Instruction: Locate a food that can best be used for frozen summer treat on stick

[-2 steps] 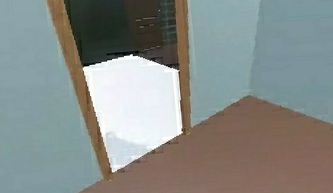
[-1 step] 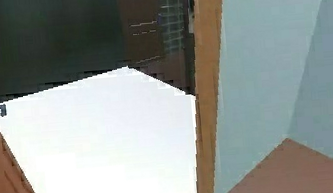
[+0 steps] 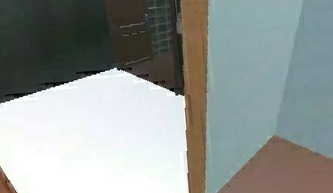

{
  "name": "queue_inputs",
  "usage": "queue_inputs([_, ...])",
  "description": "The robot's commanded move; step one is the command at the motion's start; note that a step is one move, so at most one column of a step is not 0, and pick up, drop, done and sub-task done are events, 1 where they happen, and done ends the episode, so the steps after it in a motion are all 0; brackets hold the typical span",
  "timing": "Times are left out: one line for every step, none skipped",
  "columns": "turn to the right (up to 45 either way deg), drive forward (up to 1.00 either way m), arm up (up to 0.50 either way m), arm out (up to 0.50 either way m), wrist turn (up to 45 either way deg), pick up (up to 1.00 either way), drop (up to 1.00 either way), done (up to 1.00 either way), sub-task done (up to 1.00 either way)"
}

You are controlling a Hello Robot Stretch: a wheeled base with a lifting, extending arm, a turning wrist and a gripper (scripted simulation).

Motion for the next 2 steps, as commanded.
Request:
queue_inputs([0.0, 0.5, 0.0, 0.0, 0.0, 0.0, 0.0, 0.0, 0.0])
queue_inputs([-36.0, 0.0, 0.0, 0.0, 0.0, 0.0, 0.0, 0.0, 0.0])
